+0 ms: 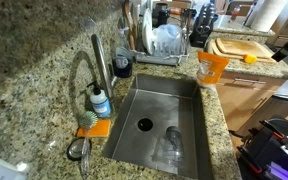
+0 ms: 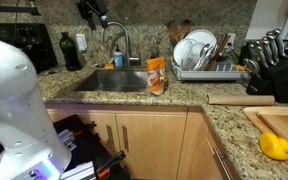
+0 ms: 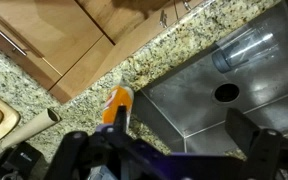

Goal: Open the tap

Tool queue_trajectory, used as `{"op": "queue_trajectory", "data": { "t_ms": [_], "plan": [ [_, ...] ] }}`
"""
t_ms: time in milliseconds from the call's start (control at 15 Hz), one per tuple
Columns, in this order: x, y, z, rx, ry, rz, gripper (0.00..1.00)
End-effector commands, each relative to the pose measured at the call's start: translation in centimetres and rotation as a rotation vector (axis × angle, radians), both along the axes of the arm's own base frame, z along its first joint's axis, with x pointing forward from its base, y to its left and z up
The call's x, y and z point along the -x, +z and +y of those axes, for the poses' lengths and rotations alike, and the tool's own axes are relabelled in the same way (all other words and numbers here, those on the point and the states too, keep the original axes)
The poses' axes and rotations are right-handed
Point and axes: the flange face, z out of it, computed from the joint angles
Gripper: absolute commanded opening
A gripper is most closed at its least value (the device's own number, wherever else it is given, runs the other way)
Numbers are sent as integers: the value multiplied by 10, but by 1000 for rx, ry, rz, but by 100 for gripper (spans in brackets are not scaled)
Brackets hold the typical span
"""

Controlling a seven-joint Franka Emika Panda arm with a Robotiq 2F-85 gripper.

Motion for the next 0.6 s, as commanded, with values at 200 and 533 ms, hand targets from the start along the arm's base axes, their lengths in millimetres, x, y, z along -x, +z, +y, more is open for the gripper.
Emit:
{"op": "queue_trajectory", "data": {
  "t_ms": [200,533],
  "plan": [
    [-43,-11,43,6,180,96,100],
    [-107,-8,95,-27,425,131,100]
  ]
}}
